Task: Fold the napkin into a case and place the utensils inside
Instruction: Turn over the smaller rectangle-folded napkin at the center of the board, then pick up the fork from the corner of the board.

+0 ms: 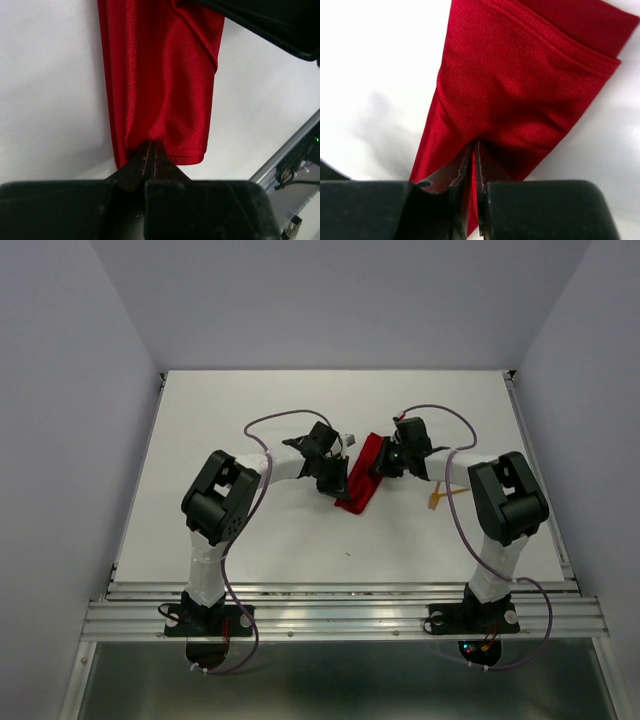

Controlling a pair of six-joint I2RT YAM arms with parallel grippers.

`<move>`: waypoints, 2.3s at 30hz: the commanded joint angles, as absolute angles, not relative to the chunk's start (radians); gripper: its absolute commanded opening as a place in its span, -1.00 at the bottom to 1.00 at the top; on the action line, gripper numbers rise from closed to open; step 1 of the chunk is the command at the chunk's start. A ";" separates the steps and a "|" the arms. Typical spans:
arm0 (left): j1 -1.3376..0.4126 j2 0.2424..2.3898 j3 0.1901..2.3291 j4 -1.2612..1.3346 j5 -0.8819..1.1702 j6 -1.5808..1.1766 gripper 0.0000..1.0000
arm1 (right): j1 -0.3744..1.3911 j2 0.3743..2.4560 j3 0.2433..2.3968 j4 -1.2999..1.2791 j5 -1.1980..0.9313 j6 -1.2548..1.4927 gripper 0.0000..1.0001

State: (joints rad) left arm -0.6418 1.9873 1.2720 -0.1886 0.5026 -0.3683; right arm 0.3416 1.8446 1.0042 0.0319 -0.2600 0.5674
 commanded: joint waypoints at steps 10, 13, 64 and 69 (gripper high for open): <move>-0.595 1.846 1.499 -0.390 0.338 -0.325 -0.37 | 0.266 1.588 1.097 -0.170 0.084 0.471 0.43; -0.578 1.797 1.491 -0.405 0.315 -0.319 -0.35 | 0.174 1.500 1.027 -0.219 0.145 0.450 0.45; -0.525 1.698 1.301 0.187 0.793 -0.551 0.67 | 0.100 1.431 0.718 0.608 -0.939 0.747 -0.99; -0.525 1.701 1.267 0.265 0.840 -0.557 0.61 | 0.110 1.471 0.675 0.863 -1.037 0.944 -0.99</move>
State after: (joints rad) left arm -0.5217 1.7679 1.2839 0.1123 0.7509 -0.5392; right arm 0.0929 1.4445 0.6884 0.5377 -0.8848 0.7589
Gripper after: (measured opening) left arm 0.825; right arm 0.044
